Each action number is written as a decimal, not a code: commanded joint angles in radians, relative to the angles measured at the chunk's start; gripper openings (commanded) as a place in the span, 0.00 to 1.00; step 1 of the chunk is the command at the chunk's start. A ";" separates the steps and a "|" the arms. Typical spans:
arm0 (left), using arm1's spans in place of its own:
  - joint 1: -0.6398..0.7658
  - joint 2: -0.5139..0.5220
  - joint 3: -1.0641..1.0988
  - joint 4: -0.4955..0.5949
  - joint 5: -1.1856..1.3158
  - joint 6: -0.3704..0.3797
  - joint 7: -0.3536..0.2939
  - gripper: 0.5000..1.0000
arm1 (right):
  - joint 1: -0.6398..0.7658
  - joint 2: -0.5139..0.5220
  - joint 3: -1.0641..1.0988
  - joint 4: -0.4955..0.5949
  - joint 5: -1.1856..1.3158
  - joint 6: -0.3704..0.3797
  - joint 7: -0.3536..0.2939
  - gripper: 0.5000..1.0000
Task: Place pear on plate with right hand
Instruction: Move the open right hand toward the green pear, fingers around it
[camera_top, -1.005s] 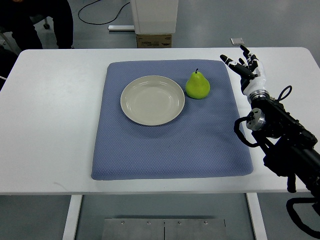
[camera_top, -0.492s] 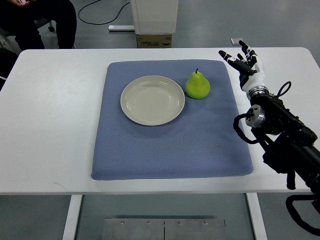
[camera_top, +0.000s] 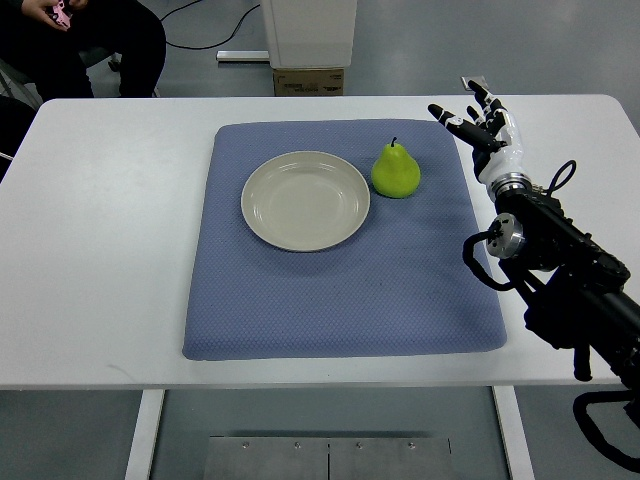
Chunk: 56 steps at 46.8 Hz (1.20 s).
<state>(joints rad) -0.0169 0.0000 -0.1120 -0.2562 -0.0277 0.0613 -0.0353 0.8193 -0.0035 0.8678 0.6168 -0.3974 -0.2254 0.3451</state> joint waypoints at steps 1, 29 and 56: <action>0.000 0.000 0.000 0.000 0.000 0.000 0.000 1.00 | 0.000 0.000 -0.024 0.000 0.000 0.000 0.009 1.00; 0.000 0.000 0.000 0.000 0.000 0.000 0.000 1.00 | 0.011 0.000 -0.259 0.006 -0.012 0.000 0.155 1.00; 0.000 0.000 0.000 0.000 0.000 0.000 0.000 1.00 | 0.034 0.002 -0.408 -0.006 -0.028 -0.011 0.226 1.00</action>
<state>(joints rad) -0.0168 0.0000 -0.1120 -0.2562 -0.0277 0.0609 -0.0353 0.8482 -0.0030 0.4745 0.6146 -0.4239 -0.2308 0.5676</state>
